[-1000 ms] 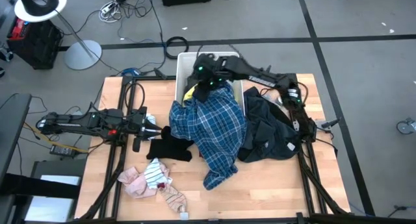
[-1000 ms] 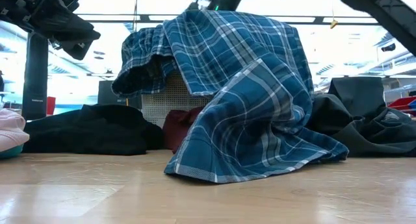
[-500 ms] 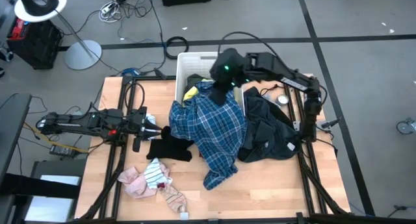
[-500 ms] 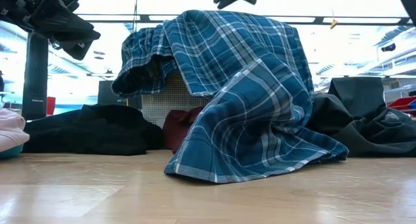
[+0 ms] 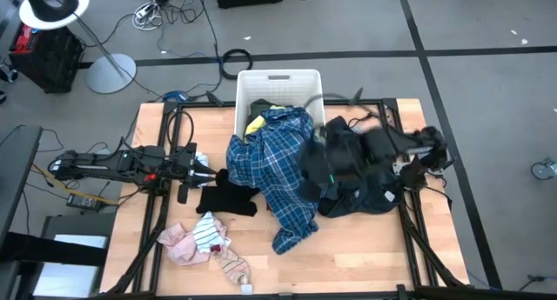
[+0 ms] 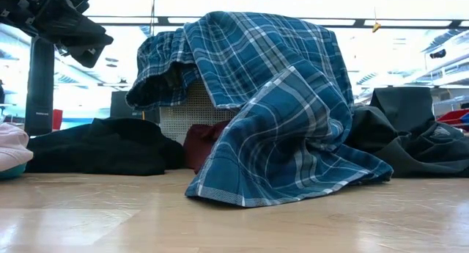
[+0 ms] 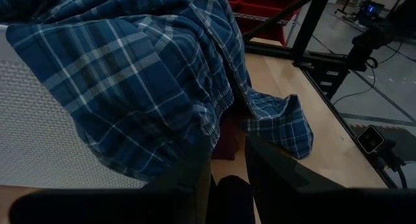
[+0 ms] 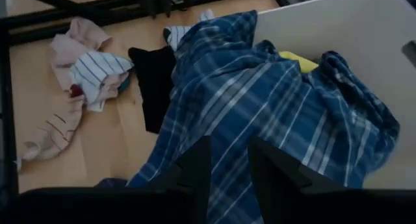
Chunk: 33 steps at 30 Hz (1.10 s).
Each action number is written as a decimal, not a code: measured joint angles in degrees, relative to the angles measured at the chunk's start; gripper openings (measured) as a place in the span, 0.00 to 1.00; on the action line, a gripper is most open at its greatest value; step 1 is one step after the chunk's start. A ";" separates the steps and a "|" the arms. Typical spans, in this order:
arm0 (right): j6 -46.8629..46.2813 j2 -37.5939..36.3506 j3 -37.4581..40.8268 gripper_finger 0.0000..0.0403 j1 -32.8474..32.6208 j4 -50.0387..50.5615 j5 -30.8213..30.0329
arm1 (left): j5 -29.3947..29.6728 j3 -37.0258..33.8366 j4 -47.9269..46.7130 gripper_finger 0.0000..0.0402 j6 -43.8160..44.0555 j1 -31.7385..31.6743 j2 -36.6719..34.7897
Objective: Sort clothes
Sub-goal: Put the blue long pants into the laundry bin
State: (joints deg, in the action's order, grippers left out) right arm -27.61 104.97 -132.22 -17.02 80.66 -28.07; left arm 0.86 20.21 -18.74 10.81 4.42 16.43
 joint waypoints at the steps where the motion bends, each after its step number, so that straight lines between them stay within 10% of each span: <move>1: -1.46 0.34 -0.01 0.25 -1.87 0.77 -2.27 | 0.00 0.00 0.00 0.25 0.00 0.01 0.00; 9: -17.81 1.40 2.29 0.25 -14.39 8.78 -19.64 | -0.02 0.01 0.31 0.25 0.15 0.01 0.00; 22: -39.88 -2.09 27.36 0.25 -18.27 8.00 -22.89 | -0.02 0.00 1.07 0.25 0.37 0.21 0.02; 33: -38.08 -11.50 57.55 0.23 -18.38 -30.62 -17.98 | -0.03 0.01 1.18 0.25 0.39 0.21 0.02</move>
State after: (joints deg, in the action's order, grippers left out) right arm -65.69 93.47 -74.68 -35.40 50.04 -46.05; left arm 0.83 20.21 -17.56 11.20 4.62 16.45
